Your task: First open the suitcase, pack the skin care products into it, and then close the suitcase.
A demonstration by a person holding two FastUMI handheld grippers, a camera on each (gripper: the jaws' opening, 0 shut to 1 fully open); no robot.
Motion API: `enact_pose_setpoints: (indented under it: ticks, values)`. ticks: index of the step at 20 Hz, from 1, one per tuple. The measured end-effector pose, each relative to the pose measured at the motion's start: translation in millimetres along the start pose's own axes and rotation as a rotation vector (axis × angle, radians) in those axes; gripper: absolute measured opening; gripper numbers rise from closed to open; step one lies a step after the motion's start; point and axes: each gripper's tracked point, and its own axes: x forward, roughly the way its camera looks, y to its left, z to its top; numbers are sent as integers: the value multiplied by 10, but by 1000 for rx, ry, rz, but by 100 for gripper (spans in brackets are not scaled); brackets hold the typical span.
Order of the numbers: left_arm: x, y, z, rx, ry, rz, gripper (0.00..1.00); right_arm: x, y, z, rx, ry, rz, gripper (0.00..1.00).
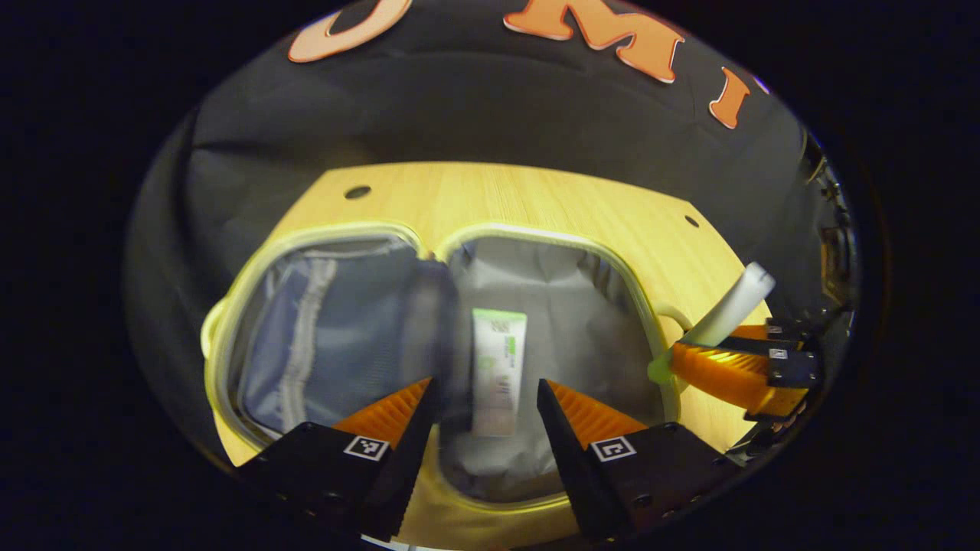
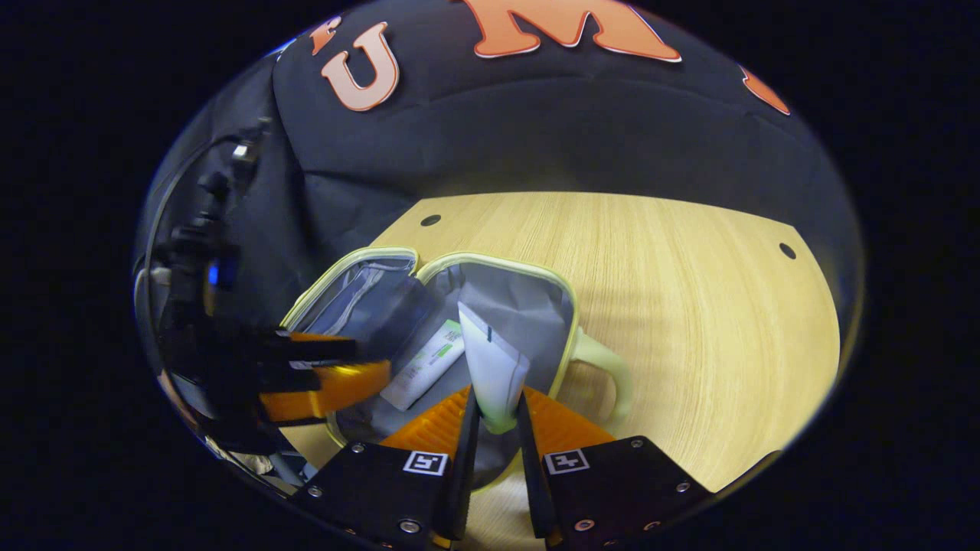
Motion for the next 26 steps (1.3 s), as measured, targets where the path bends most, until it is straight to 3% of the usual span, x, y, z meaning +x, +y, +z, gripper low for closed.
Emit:
enact_pose_setpoints:
  ticks: [3, 7, 10, 11, 14, 19, 22, 24, 25, 26]
  values:
    - [-429, 481, 229, -17, -84, 117, 81, 141, 73, -78, 11, 58, 29, 32]
    - [-980, 1332, 315, -136, -113, 281, 81, 375, 143, -183, 56, 131, 33, 32]
    - [-1278, 1991, 375, -275, -160, 339, 81, 491, 107, -251, 96, 184, 13, 32]
    - [-1338, 2208, 406, -326, -170, 346, 81, 520, 118, -261, 110, 194, 9, 38]
    - [-1473, 2765, 355, -440, -202, 370, 84, 576, 110, -259, 139, 202, -13, 32]
    - [-1362, 3257, 263, -614, -257, 319, 86, 521, 122, -204, 136, 169, -38, 40]
    - [-1207, 3396, 212, -678, -251, 275, 86, 384, 71, -41, 108, 96, -64, 55]
    - [-1010, 3440, 177, -731, -236, 231, 86, 227, 43, 76, 80, 39, -75, 58]
    - [-937, 3471, 172, -755, -238, 211, 91, 156, 21, 126, 66, 18, -81, 68]
    - [-865, 3466, 153, -783, -225, 178, 86, 80, 3, 151, 51, 2, -89, 69]
